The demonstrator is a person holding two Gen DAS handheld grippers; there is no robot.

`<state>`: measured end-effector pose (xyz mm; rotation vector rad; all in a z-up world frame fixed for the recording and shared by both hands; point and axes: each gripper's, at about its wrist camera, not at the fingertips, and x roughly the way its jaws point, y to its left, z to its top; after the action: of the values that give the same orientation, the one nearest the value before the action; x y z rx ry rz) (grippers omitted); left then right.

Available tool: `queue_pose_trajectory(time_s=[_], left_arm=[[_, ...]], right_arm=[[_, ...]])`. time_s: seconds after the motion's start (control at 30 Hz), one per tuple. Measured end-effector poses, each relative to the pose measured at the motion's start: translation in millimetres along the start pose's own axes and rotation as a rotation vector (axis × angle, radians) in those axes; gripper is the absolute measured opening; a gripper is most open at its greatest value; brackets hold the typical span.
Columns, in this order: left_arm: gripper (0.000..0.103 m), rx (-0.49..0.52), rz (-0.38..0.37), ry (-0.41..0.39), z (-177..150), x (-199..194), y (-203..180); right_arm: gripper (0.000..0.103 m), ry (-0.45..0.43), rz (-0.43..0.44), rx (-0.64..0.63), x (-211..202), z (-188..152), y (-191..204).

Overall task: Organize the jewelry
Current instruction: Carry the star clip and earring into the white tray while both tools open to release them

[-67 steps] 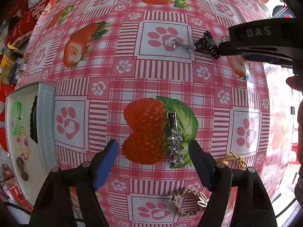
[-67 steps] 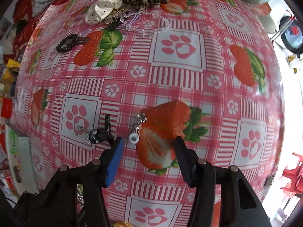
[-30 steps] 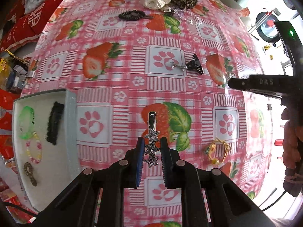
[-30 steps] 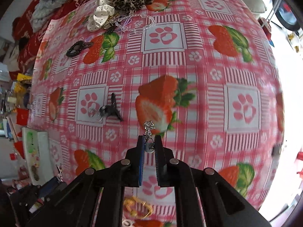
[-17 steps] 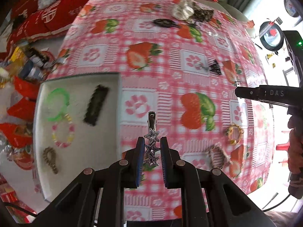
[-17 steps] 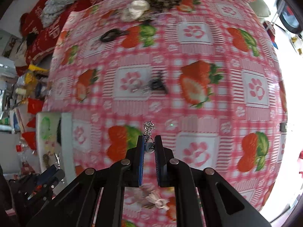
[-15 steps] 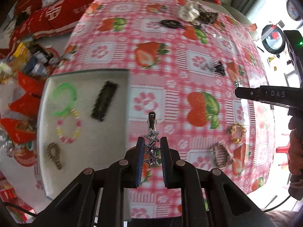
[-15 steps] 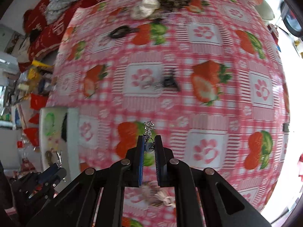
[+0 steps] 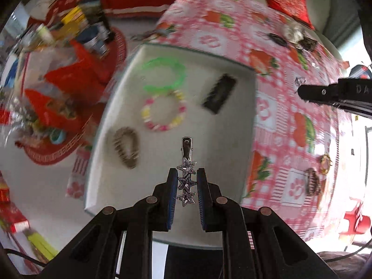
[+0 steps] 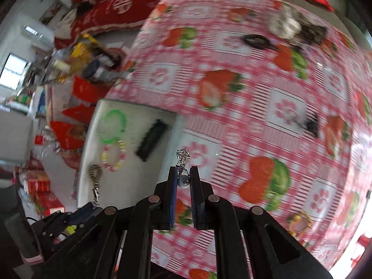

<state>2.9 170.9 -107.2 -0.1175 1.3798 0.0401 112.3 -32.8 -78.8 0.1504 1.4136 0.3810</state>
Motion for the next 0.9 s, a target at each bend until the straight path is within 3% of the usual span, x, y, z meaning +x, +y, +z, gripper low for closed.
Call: queue_pose_trajectory(time_s=[0.37,0.7,0.9], left_arm=[[0.023,-0.114,0.041,0.038,-17,26,63],[0.023,-0.115,0.051,0.053,-15,50,74],[0.023,-0.113,0.055,0.064,-18,60,74]], right_arm=[[0.011,0.060,0.028,-0.118,49,18,79],[0.011,0.099,-0.006,-0.129,97,42,99],[0.011,0.087,0.028,-0.147,105,58,113]])
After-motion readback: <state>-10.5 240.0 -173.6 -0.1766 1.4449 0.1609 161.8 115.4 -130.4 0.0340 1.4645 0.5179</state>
